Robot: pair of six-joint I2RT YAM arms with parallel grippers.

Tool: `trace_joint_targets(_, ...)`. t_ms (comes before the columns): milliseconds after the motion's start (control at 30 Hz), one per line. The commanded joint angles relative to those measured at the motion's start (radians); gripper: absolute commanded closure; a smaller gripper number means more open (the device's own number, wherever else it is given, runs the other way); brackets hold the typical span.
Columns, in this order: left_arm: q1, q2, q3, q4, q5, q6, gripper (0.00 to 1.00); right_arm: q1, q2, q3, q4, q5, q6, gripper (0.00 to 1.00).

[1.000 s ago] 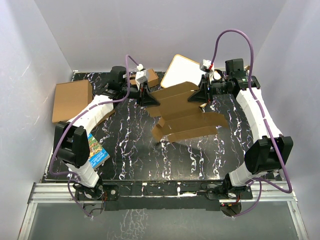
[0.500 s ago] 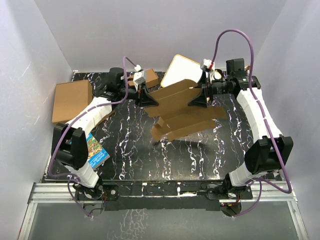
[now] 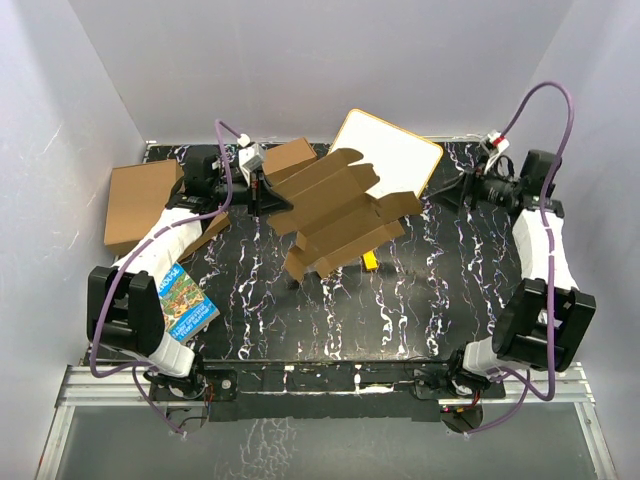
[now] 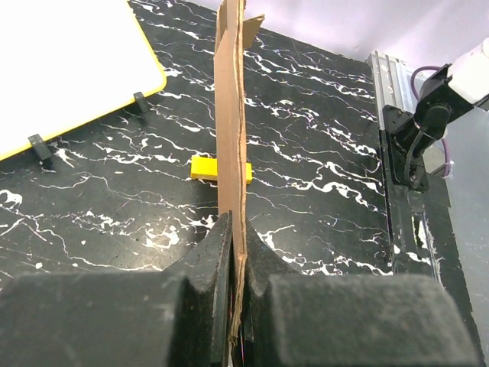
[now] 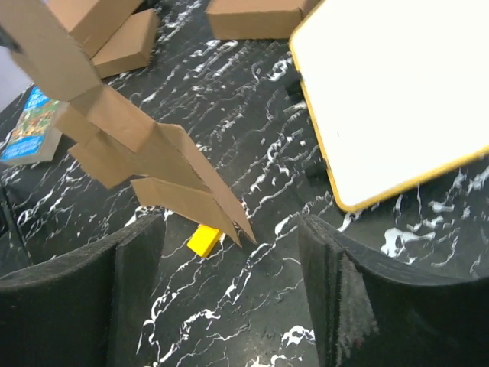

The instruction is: Fold the paper box

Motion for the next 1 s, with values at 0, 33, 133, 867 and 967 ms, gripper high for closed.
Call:
trace_joint_targets(0, 0.015, -0.05, -0.012, -0.009, -0.009, -0.001, 1.0, -0.021, -0.029, -0.17, 0.456, 0.094, 0.281, 0.29)
trace_joint_targets(33, 0.018, -0.05, -0.012, -0.02, -0.014, 0.001, 1.0, -0.022, -0.022, -0.2, 0.49, 0.11, 0.296, 0.33)
trace_joint_targets(133, 0.034, -0.049, -0.026, -0.025, -0.018, -0.01, 1.0, -0.022, 0.009, -0.298, 0.574, 0.16, 0.318, 0.47)
trace_joint_targets(867, 0.066, -0.03, -0.081, 0.036, -0.01, -0.095, 1.0, 0.094, 0.367, -0.476, 1.01, 0.14, 0.734, 0.63)
trace_joint_targets(967, 0.067, -0.027, -0.082, 0.038, -0.01, -0.096, 1.0, 0.109, 0.386, -0.484, 1.055, 0.103, 0.772, 0.62)
